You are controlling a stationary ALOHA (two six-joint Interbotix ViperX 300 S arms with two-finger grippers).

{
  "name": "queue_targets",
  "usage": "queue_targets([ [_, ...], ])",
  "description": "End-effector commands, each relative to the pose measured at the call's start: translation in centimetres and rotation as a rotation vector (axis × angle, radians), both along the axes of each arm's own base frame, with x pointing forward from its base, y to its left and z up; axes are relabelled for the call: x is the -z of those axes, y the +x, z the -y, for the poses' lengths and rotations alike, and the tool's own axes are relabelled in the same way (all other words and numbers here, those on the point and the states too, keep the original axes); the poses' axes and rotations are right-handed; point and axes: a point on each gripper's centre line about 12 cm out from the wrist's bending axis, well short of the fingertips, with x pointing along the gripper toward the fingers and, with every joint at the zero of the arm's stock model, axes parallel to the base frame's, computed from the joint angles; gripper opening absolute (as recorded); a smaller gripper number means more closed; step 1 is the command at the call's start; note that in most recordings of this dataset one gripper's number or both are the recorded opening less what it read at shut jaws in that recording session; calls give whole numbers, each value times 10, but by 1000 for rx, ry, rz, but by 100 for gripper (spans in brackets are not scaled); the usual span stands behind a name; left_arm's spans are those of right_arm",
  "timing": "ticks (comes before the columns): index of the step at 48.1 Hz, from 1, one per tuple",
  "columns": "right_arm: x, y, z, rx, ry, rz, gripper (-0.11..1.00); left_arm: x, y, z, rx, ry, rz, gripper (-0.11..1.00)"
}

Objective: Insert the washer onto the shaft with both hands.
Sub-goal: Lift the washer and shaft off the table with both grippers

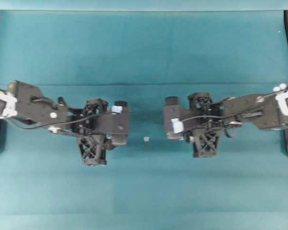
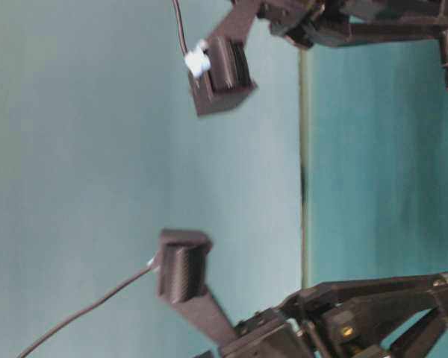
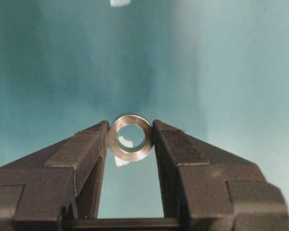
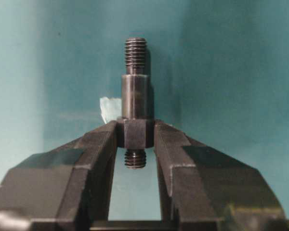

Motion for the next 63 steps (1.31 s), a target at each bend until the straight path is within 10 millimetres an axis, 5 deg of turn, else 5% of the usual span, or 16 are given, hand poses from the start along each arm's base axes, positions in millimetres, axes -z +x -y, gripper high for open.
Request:
queue_targets([
  [1,-12,1,0,29,15,91,0,-17,2,1,6,0,75,37],
  [28,-31,-12,-10,83,89,379,0,-36,6,4,15,-6,225,37],
  [63,-54,-32,-46,83,253,717,0,-73,-6,15,-38,-156,692,37],
])
